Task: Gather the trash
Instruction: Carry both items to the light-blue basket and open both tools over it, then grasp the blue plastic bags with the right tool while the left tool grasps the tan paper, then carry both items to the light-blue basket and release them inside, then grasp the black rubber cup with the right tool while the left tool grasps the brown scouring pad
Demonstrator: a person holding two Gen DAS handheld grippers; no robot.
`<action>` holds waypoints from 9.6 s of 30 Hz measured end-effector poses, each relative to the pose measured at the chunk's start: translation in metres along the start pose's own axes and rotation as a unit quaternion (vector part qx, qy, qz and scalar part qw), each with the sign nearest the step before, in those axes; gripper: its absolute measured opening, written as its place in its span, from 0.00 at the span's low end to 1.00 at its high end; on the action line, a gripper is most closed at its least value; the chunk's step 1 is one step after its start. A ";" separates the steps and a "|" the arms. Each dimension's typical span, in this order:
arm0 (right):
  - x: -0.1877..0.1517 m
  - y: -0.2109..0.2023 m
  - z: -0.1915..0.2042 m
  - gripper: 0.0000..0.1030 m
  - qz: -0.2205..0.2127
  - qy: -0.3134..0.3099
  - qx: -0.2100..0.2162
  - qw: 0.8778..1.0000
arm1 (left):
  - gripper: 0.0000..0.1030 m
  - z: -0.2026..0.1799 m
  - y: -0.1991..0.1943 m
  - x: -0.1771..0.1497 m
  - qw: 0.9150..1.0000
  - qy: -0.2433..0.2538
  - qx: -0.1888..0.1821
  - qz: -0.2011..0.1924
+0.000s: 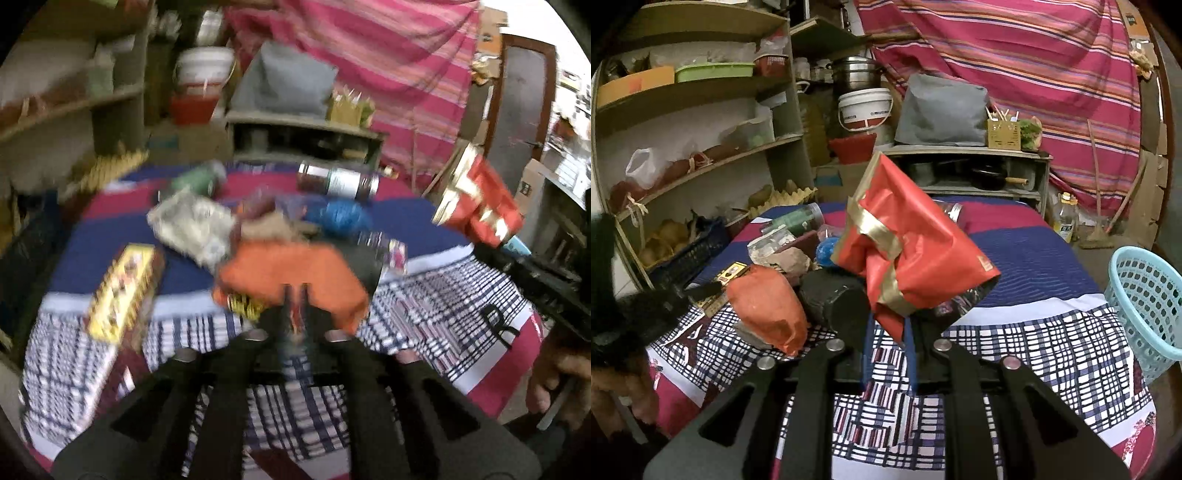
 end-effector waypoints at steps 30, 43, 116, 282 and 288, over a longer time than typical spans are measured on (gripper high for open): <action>0.003 -0.012 -0.003 0.15 -0.031 0.006 -0.003 1.000 | 0.00 -0.021 -0.038 0.027 0.995 0.034 0.000 -0.099; 0.051 -0.075 -0.046 0.15 -0.104 0.037 -0.091 0.990 | 0.00 -0.083 -0.078 0.090 0.987 0.070 0.013 -0.147; 0.065 0.130 0.056 0.74 0.058 -0.017 -0.093 0.994 | 0.74 0.109 0.020 0.090 0.992 -0.036 0.091 -0.078; 0.051 0.069 0.018 0.69 0.066 0.013 0.065 0.996 | 0.81 0.018 0.052 0.046 0.998 0.037 0.030 0.048; 0.054 0.067 0.015 0.69 0.064 0.015 0.066 0.996 | 0.78 0.008 0.078 0.042 0.993 0.059 0.074 0.072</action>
Point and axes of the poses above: each gripper's, at about its wrist camera, not at the fingertips, and y roughly the way its jaws point, z to its left, x to its top, the point moved 7 cm from there along y, roughly the way its jaws point, and after that the axes turned 13 degrees about z, right-handed, at the moved point
